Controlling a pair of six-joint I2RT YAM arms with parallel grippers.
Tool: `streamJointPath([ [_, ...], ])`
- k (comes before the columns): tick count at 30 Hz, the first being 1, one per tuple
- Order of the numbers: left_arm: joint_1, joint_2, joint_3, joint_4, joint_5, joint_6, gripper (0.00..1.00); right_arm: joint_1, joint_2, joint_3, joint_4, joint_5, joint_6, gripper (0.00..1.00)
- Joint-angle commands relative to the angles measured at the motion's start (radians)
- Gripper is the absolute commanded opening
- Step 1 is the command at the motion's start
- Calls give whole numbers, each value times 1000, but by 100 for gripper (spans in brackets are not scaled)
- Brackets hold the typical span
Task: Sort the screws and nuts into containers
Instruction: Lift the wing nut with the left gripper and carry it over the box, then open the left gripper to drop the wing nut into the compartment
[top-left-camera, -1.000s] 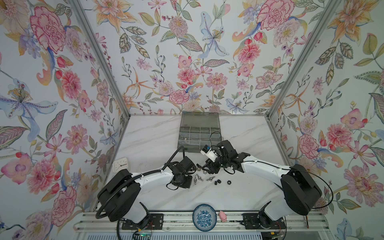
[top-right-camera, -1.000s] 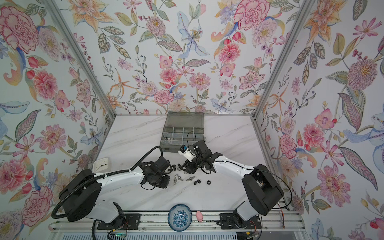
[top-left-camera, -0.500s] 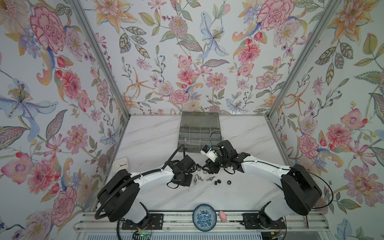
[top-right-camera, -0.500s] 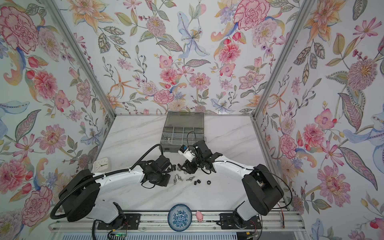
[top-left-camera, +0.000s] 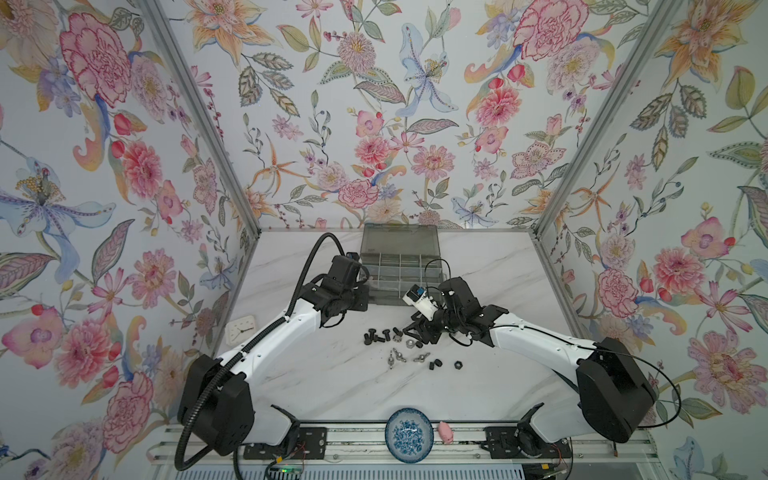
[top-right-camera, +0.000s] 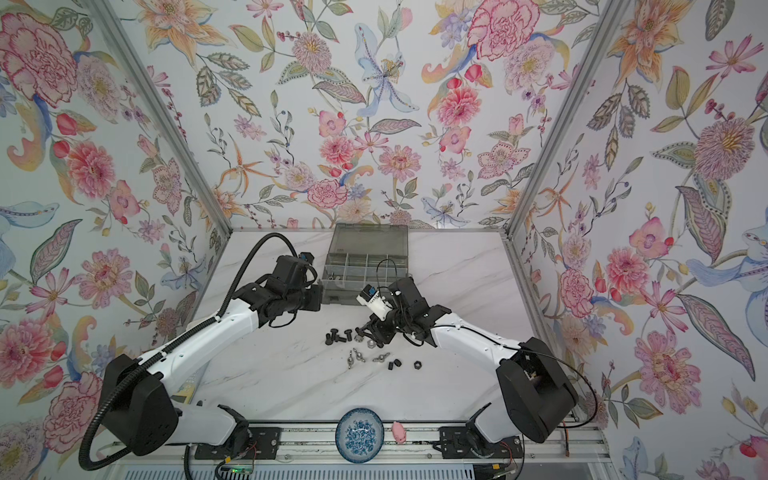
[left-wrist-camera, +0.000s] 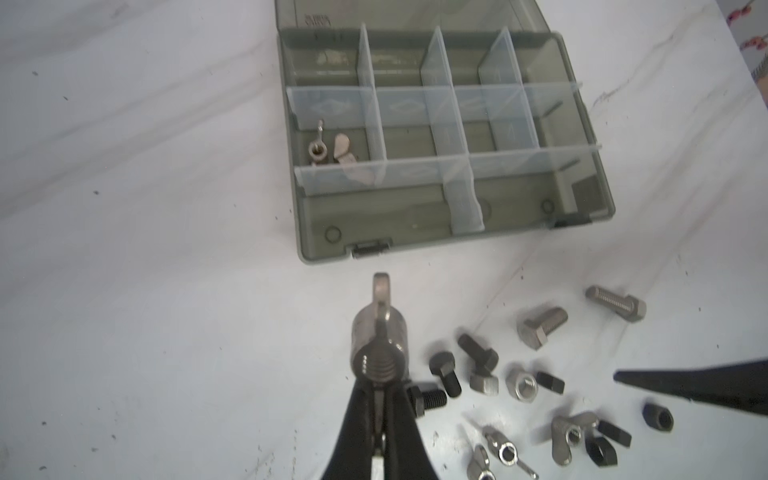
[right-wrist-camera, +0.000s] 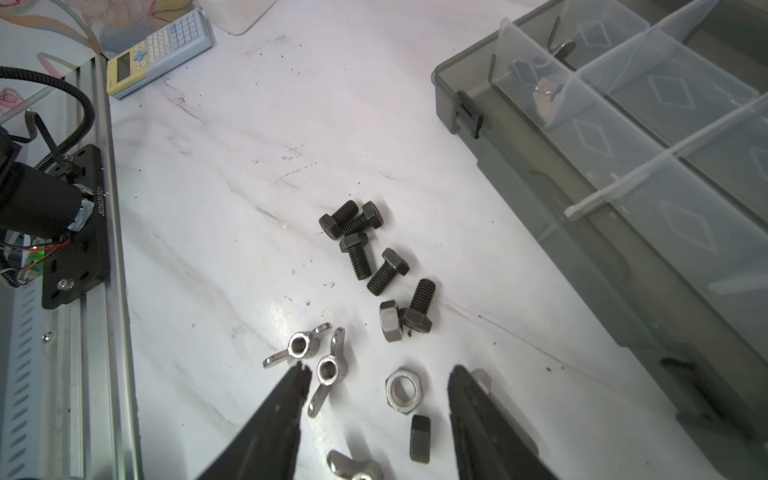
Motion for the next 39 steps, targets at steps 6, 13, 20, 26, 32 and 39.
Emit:
streamJointPath([
  [6,79,305,206,131,69,105,0,-7,-75,-35,37,42,42,57],
  [13,95,476,336,163,102,113,0,-7,-112,-59,45,76,62,58],
  [20,99,557,394,142,89,112,0,-13,-118,-65,48,87,70,58],
  [26,103,595,404,139,102,117,0,-15,-111,-55,50,93,75,58],
  [32,112,605,397,136,88,123,0,-15,-101,-48,49,94,82,58],
  [39,114,609,397,130,94,128,0,-16,-107,-44,48,94,87,58],
])
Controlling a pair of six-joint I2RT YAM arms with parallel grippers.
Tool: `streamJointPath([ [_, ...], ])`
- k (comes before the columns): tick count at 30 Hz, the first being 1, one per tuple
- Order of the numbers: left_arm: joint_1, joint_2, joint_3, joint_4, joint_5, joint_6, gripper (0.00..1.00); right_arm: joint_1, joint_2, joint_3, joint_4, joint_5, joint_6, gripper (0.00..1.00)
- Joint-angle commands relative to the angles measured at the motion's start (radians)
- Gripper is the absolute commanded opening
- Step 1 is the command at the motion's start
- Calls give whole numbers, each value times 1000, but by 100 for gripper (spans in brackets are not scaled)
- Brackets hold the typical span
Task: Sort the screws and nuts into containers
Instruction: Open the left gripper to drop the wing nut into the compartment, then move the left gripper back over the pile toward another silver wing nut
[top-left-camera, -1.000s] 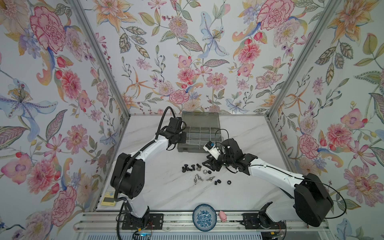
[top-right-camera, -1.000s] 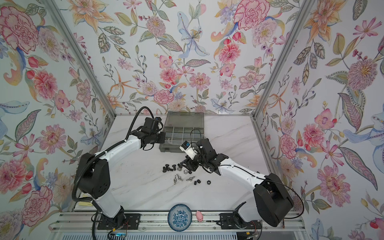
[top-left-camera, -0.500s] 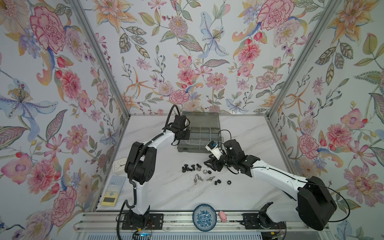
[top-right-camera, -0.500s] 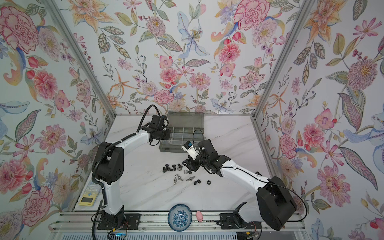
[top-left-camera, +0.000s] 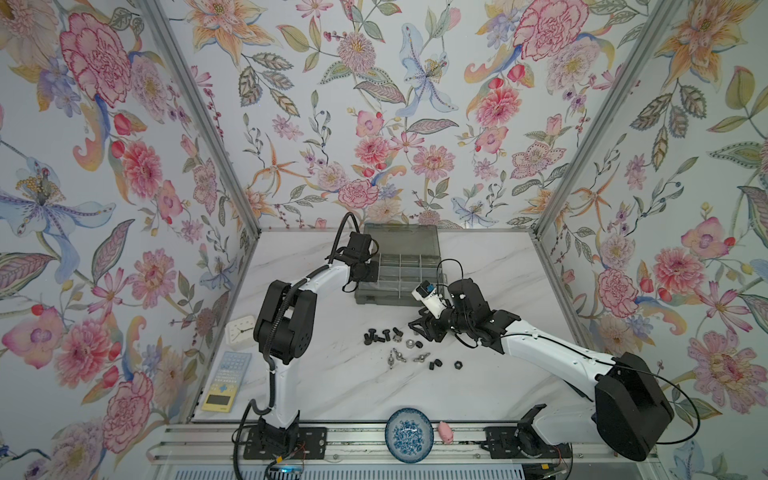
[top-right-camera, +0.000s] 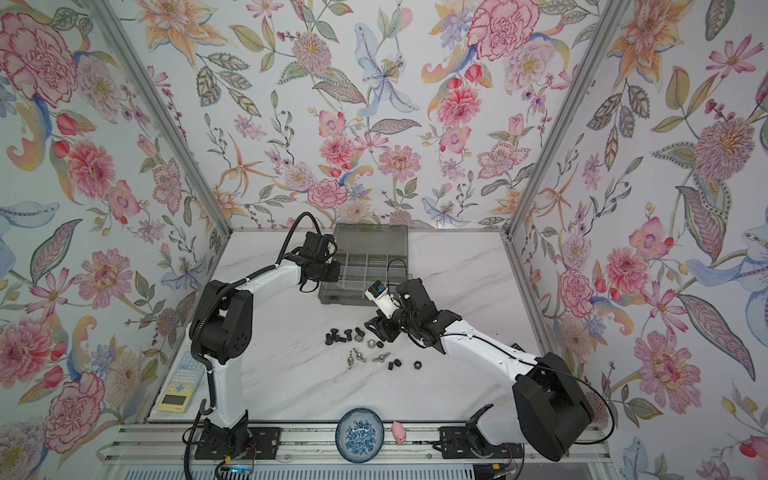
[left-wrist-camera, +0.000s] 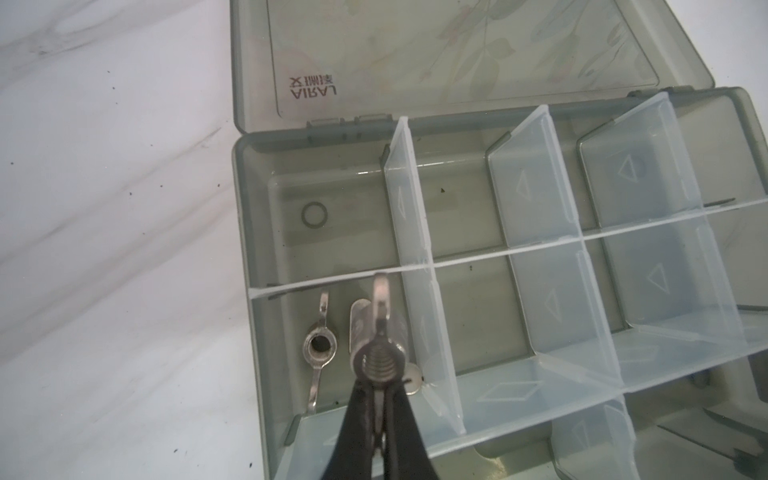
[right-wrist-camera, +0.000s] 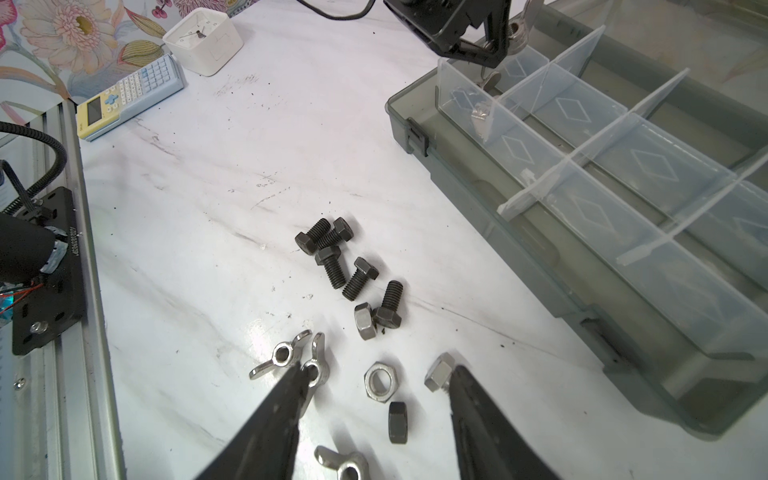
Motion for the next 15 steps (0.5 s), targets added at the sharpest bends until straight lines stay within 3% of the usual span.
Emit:
streamJointPath([
  [1,10,14,20,-11,15,22,0,-5,-11,10,10,8,16,58],
  [5,10,9,10,-8,20,20,2,-4,-17,10,7,10,17,58],
  [15,10,-29,-8,-7,8,20,29,-5,-22,4,7,9,17,59],
])
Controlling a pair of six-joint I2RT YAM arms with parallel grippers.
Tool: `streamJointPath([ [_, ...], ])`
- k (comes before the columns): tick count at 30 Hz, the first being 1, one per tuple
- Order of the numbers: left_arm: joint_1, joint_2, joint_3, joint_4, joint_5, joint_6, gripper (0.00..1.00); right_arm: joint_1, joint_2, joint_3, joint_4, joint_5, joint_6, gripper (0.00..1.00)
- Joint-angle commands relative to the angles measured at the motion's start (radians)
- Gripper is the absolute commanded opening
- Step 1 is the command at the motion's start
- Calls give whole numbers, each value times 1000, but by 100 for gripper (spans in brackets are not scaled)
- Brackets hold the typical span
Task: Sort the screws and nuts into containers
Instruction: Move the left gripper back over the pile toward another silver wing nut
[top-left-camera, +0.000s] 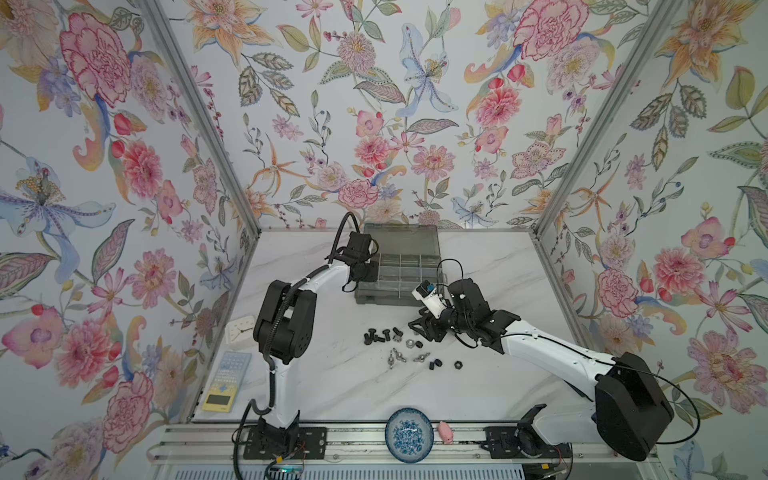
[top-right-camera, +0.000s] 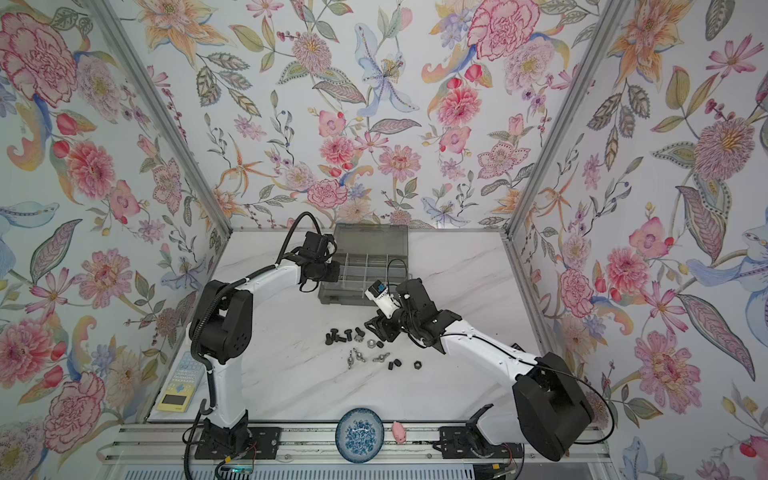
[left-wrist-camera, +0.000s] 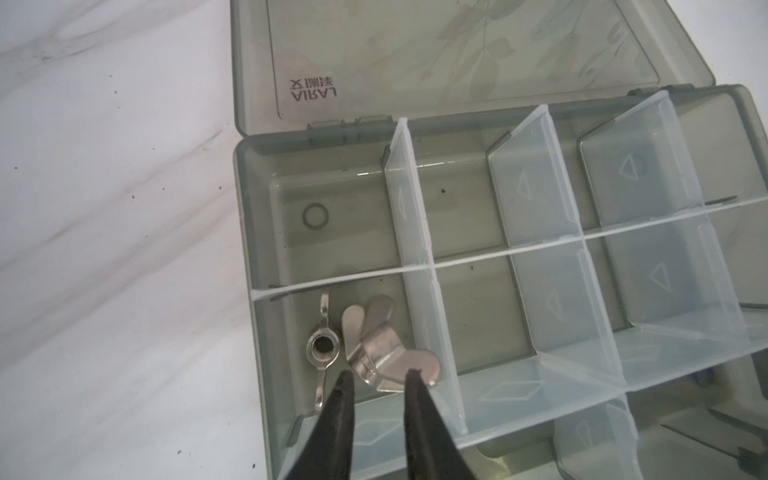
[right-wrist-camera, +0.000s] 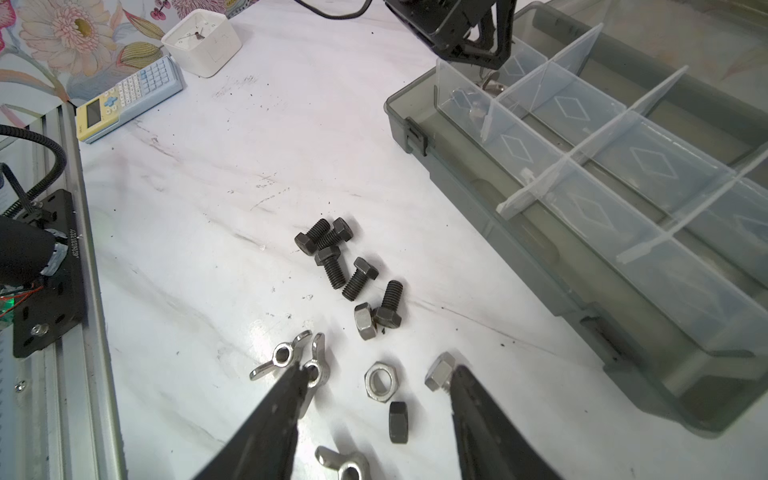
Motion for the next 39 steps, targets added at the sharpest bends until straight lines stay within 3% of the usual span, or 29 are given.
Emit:
streamJointPath([
  [1,9,-31,-7,-9,8,12,32,-4,-24,3,7,6,12,59],
  [9,-8,-149,-57,-39,-1,16,48,-10,-39,0,7,8,13,60],
  [16,-114,-322,-249,-54,-1,2,59,-12,-39,7,3,-2,22,62],
  [25,-278,-561,-588,-50,-43,-171,64,-83,-36,0,6,-54,17,63],
  [39,-412,-620,-731,-22,9,-318,64,-110,-34,-22,13,-60,34,64],
])
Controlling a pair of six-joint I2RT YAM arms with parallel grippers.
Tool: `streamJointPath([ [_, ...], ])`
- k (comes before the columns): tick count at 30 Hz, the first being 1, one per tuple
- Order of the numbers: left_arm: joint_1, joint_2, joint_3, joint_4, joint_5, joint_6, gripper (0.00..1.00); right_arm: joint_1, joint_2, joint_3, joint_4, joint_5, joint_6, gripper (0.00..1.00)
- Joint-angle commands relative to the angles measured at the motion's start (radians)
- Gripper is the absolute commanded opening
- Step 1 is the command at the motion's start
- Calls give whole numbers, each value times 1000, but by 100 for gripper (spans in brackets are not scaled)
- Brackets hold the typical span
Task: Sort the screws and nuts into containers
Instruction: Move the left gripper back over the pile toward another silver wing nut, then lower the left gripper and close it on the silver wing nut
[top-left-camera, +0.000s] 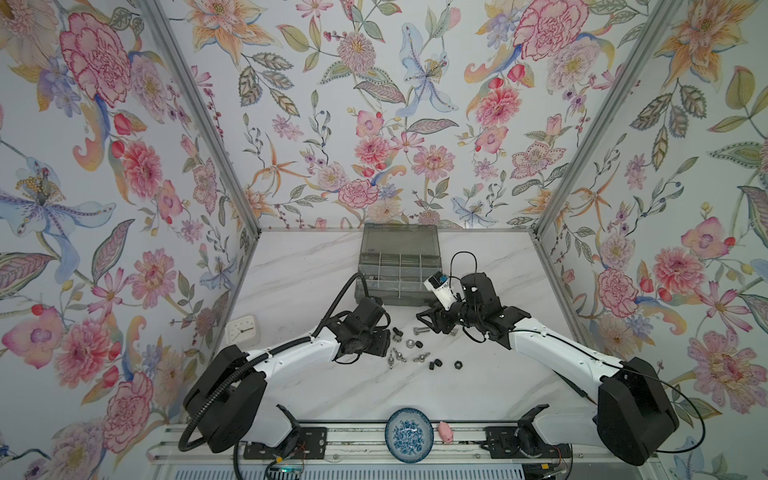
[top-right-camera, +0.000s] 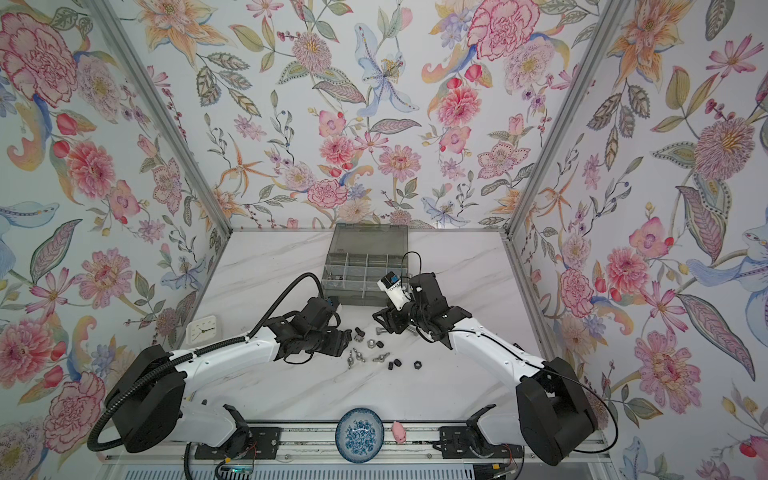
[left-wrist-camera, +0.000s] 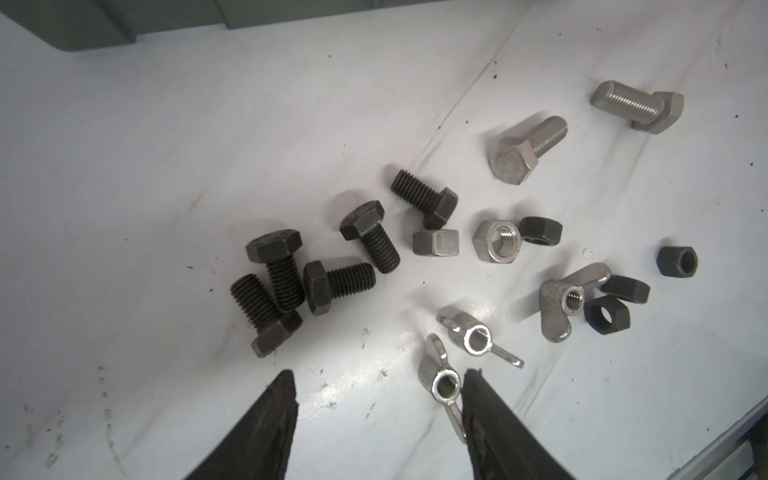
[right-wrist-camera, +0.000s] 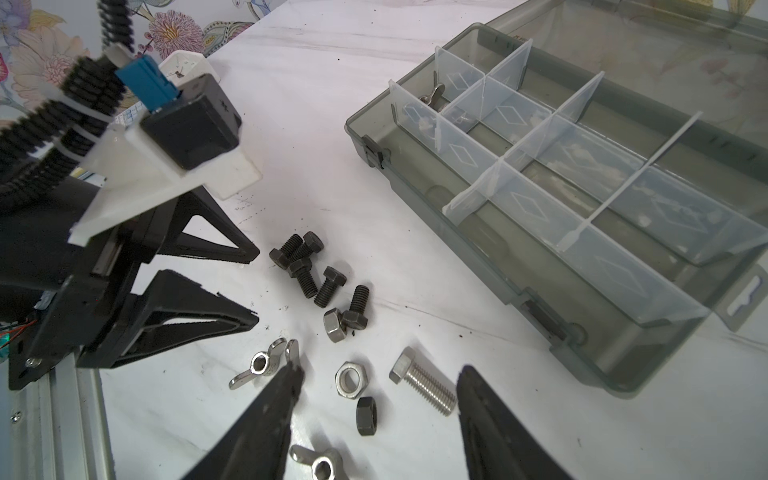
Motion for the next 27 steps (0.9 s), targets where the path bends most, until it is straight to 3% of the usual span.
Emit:
streamJointPath([
  [1,-34,-1,-12,3,11,-48,63,-11,-10,-23,15,-15,20,63],
  [14,-129,105,32,-14,13,-79,62,-36,-20,-60,36,-32,29,64],
  [27,-146,163,37,-36,-2,-94,55,-48,-27,-72,47,-42,32,64],
])
